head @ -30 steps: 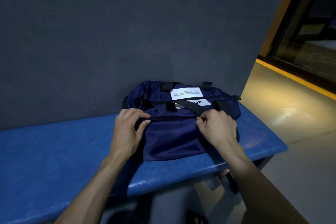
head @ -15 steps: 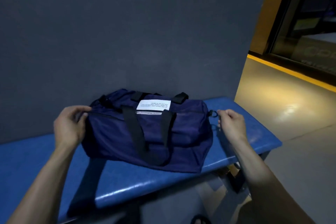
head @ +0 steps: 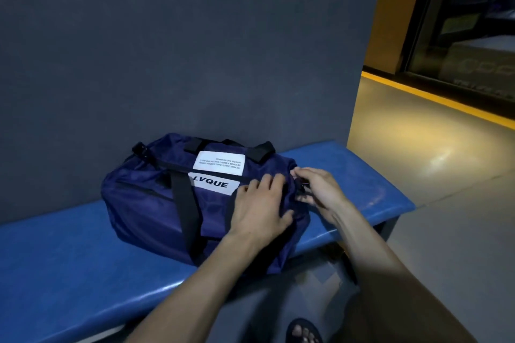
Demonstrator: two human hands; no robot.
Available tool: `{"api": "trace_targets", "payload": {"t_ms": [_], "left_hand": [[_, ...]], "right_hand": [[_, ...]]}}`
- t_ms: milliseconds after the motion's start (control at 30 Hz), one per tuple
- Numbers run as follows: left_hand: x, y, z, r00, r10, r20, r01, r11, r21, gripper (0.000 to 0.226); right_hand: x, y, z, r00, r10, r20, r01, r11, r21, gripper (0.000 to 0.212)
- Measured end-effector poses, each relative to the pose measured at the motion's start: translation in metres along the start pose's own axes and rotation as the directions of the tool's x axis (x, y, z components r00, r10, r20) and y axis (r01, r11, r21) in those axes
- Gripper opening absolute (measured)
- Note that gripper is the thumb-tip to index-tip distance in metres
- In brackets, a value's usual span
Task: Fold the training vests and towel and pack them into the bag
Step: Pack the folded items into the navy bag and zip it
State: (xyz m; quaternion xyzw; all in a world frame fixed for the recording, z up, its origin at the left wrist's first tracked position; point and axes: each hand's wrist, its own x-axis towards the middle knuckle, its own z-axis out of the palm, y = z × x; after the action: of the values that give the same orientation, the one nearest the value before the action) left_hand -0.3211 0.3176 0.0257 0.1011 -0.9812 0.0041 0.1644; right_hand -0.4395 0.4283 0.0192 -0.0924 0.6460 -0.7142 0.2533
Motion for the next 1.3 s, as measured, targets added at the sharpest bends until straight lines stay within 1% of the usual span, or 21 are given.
{"api": "trace_targets", "payload": {"t_ms": [67,133,200,267,333,400,467,500,533,600,667,733,800,867,933,1033,1100,1167,1200,1233,1300], "left_hand": [[-0.003,-0.017,0.01,0.997,-0.052,-0.057,0.047,0.996,-0.074,0.027],[-0.007,-0.038,0.013,0.981,-0.165,-0.101,0.129,0.946,-0.296,0.013],[-0.005,-0.053,0.009,0.969,-0.239,-0.062,0.168,0.821,-0.546,0.01],[-0.004,-0.058,0.002,0.967,-0.254,-0.005,0.184,0.713,-0.677,0.014],[-0.004,-0.059,0.0,0.962,-0.271,0.044,0.207,0.614,-0.761,0.02],[-0.006,-0.056,-0.004,0.972,-0.224,0.075,0.196,0.591,-0.783,0.026],[-0.009,-0.057,-0.012,0.986,-0.139,0.097,0.161,0.588,-0.793,0.022],[-0.009,-0.062,-0.02,0.989,-0.123,0.08,0.138,0.597,-0.79,0.017],[-0.008,-0.075,-0.027,0.988,-0.151,0.024,0.116,0.642,-0.758,0.012],[-0.001,-0.116,-0.04,0.954,-0.244,-0.176,0.099,0.808,-0.581,0.003],[0.009,-0.171,-0.049,0.895,-0.378,-0.238,0.294,0.9,-0.322,0.026],[0.015,-0.222,-0.051,0.789,-0.606,-0.105,0.59,0.794,-0.15,0.053],[0.012,-0.256,-0.045,0.682,-0.729,0.057,0.731,0.68,-0.055,0.068],[0.004,-0.272,-0.033,0.647,-0.75,0.138,0.762,0.644,-0.075,0.056],[-0.005,-0.277,-0.024,0.669,-0.732,0.13,0.743,0.652,-0.149,0.043],[-0.027,-0.276,-0.039,0.686,-0.726,0.053,0.704,0.644,-0.298,0.048],[-0.047,-0.276,-0.059,0.653,-0.757,0.012,0.68,0.579,-0.451,0.048],[-0.068,-0.276,-0.072,0.598,-0.801,0.009,0.706,0.522,-0.478,0.047],[-0.077,-0.278,-0.072,0.599,-0.801,-0.013,0.73,0.553,-0.402,0.041],[-0.084,-0.275,-0.071,0.621,-0.782,-0.056,0.738,0.607,-0.295,0.037],[-0.09,-0.266,-0.067,0.724,-0.665,-0.185,0.649,0.747,-0.145,0.058]], "right_hand": [[0.0,-0.003,-0.006,0.999,-0.034,-0.024,0.035,0.999,0.026,0.014],[0.001,-0.005,-0.012,0.997,-0.062,-0.05,0.061,0.998,-0.016,0.02],[0.0,-0.002,-0.013,0.996,-0.047,-0.078,0.035,0.987,-0.157,0.02],[-0.004,0.005,-0.013,0.998,0.052,-0.037,-0.061,0.941,-0.334,0.018],[-0.005,0.014,-0.012,0.978,0.205,0.038,-0.173,0.9,-0.401,0.041],[-0.005,0.015,-0.009,0.973,0.222,0.061,-0.183,0.907,-0.38,0.04],[-0.004,0.011,-0.005,0.993,0.119,0.007,-0.109,0.929,-0.353,0.04],[-0.006,0.006,-0.003,0.996,0.082,-0.028,-0.086,0.935,-0.343,0.048],[-0.005,0.004,-0.002,0.997,0.057,-0.056,-0.072,0.94,-0.333,0.06],[-0.008,-0.003,0.001,0.993,0.038,-0.11,-0.068,0.959,-0.274,0.087],[-0.012,-0.006,0.004,0.992,0.008,-0.128,-0.047,0.952,-0.301,0.1],[-0.017,-0.005,0.01,0.992,-0.042,-0.116,-0.012,0.904,-0.428,0.074],[-0.015,0.001,0.019,0.993,-0.068,-0.101,0.007,0.858,-0.513,0.049],[-0.003,0.012,0.024,0.991,-0.094,-0.09,0.028,0.831,-0.556,0.033],[0.009,0.016,0.026,0.988,-0.11,-0.112,0.036,0.852,-0.523,0.027],[0.03,0.001,0.034,0.976,-0.155,-0.156,0.078,0.908,-0.412,0.024],[0.047,-0.023,0.042,0.961,-0.228,-0.155,0.149,0.903,-0.402,0.025],[0.065,-0.044,0.055,0.962,-0.257,-0.095,0.174,0.84,-0.514,0.03],[0.072,-0.046,0.06,0.965,-0.249,-0.08,0.139,0.749,-0.648,0.026],[0.073,-0.047,0.067,0.968,-0.246,-0.055,0.11,0.609,-0.785,0.022],[0.064,-0.039,0.086,0.926,-0.37,0.075,0.194,0.299,-0.934,0.047]]}}
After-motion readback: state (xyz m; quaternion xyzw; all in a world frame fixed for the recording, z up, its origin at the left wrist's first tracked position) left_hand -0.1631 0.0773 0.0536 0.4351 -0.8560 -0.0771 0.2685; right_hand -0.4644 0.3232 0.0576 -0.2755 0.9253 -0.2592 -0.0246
